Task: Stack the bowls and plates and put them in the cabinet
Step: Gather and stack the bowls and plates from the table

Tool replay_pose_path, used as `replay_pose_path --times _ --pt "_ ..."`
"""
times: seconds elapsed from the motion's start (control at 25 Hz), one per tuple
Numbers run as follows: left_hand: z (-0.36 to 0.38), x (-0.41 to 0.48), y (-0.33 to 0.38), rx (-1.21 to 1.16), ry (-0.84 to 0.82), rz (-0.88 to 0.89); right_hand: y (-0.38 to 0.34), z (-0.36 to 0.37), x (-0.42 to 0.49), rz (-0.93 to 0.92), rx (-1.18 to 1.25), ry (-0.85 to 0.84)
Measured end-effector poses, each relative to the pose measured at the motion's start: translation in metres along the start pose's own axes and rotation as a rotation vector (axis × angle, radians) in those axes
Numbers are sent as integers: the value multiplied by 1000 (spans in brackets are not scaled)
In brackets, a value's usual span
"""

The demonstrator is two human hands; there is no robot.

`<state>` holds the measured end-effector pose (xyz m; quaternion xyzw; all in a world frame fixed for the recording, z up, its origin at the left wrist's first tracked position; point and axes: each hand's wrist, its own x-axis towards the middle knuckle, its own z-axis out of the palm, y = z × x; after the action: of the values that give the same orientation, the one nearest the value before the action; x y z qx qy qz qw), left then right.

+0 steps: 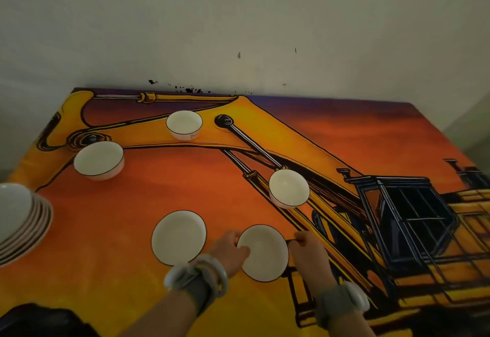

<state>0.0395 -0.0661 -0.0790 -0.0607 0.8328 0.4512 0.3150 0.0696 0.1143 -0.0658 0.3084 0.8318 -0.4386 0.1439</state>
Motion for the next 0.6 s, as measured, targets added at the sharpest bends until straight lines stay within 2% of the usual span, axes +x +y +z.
replay_pose_path --times 0.08,0.2,0.28,0.36,0.6 --pt "11 8 0 51 30 -28 9 -2 10 -55 -68 -89" --pt "21 18 -3 153 68 -110 18 2 21 -89 -159 -323" --pt "24 20 -2 113 99 -161 20 7 25 -128 -196 -373" --pt "23 22 16 21 127 -149 14 -2 34 -221 -214 -314" --pt "5 50 115 -148 299 59 -46 -77 83 -417 -165 -84"
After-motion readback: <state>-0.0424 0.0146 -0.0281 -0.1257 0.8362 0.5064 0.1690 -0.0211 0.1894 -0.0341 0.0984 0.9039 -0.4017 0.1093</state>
